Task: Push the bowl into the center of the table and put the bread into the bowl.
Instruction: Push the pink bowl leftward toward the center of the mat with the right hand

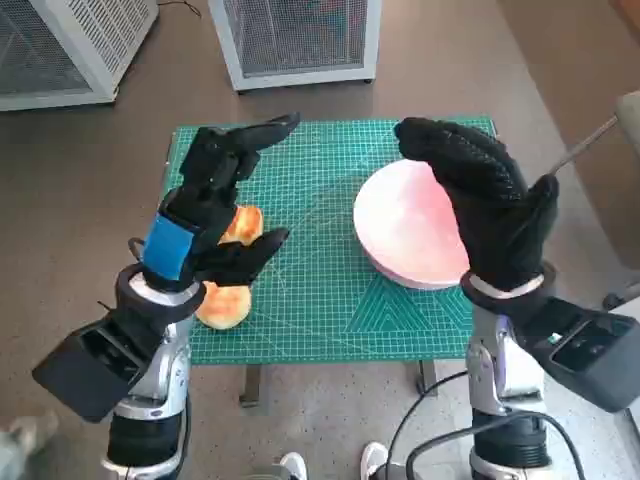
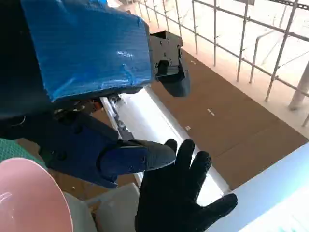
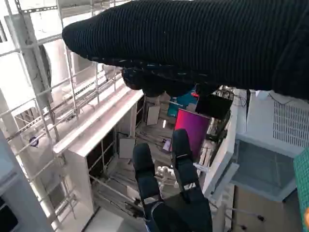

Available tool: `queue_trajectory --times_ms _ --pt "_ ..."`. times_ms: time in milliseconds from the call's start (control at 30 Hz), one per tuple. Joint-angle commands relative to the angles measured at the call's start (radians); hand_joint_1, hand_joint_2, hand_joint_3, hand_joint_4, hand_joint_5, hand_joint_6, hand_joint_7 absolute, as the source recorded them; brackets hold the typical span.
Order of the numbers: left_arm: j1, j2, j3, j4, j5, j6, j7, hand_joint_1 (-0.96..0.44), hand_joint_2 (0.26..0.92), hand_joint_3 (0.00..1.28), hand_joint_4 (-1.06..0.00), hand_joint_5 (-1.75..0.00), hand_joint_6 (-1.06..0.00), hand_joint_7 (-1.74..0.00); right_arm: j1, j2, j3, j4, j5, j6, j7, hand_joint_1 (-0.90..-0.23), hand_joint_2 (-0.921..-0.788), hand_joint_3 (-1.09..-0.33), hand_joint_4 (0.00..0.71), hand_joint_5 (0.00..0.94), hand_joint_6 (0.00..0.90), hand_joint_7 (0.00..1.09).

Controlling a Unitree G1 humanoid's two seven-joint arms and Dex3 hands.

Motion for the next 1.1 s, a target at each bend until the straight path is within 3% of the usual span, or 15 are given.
queue_trajectory --times_ms 33,733,867,1100 --pt "-0.002 -0.002 -0.003 -0.013 -0.008 0.012 -0.001 -0.45 0.92 0.44 0.0 -0.68 0.0 -0.92 0.013 -0.008 0.001 0.009 -0.006 0.013 0.005 -0.356 -0.918 -0.494 0.449 0.107 0.062 0.83" --pt "-0.003 -0.001 -0.003 -0.015 -0.004 0.014 -0.001 -0.45 0.918 0.44 0.0 -0.69 0.0 -0.92 0.0 -0.02 -0.01 0.032 0.003 0.009 0.023 -0.351 -0.909 -0.51 0.45 0.107 0.057 0.83" --pt "-0.001 0.001 -0.001 -0.012 -0.005 0.01 -0.002 -0.45 0.917 0.44 0.0 -0.69 0.0 -0.92 -0.008 -0.032 -0.03 0.066 0.015 -0.003 0.034 -0.351 -0.908 -0.506 0.455 0.104 0.073 0.81" --pt "-0.004 0.002 0.002 -0.005 -0.006 0.006 -0.004 -0.45 0.917 0.44 0.0 -0.69 0.0 -0.92 -0.032 -0.053 -0.085 0.157 0.031 -0.044 0.049 -0.356 -0.92 -0.463 0.481 0.074 0.128 0.72"
